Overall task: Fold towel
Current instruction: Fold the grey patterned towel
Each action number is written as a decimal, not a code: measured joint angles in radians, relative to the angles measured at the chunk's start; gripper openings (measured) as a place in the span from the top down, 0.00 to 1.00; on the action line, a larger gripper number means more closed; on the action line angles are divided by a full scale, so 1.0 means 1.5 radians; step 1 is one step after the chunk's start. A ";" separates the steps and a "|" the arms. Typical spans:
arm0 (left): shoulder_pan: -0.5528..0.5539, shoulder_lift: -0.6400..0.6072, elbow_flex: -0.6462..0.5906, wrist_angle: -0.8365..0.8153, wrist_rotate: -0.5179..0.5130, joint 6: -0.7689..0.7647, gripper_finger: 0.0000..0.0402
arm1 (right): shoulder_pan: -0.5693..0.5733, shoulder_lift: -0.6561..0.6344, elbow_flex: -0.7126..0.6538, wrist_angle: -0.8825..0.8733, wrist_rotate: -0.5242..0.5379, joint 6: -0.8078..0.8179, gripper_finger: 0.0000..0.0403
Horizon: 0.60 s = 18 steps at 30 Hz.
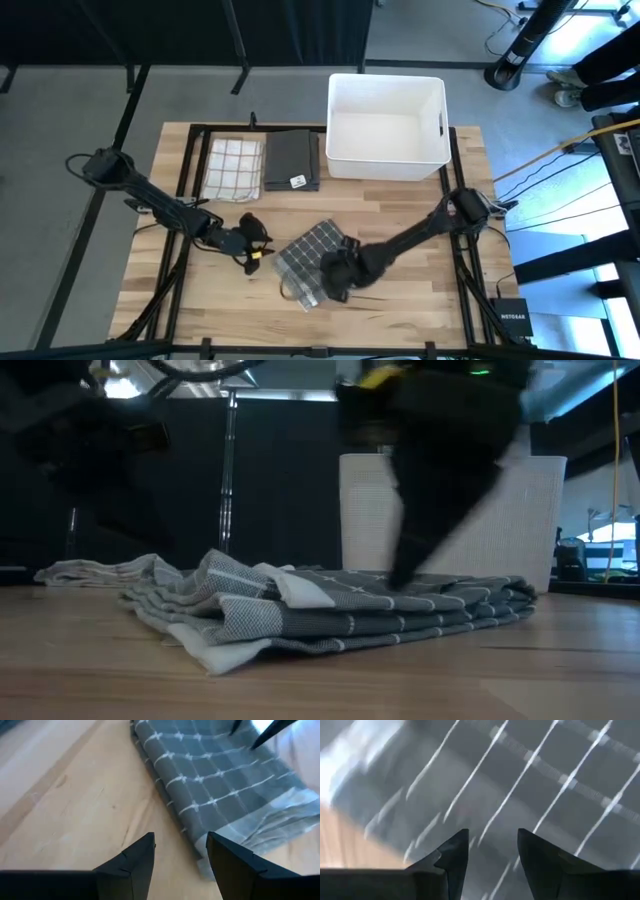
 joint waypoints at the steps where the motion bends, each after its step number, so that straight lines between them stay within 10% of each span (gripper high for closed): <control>1: 0.001 0.010 0.000 0.005 0.001 0.005 0.57 | 0.011 0.001 0.000 -0.010 0.005 -0.009 0.57; 18: 0.005 0.207 0.069 0.126 0.146 0.094 0.57 | -0.043 -0.006 -0.094 0.005 0.178 -0.317 0.57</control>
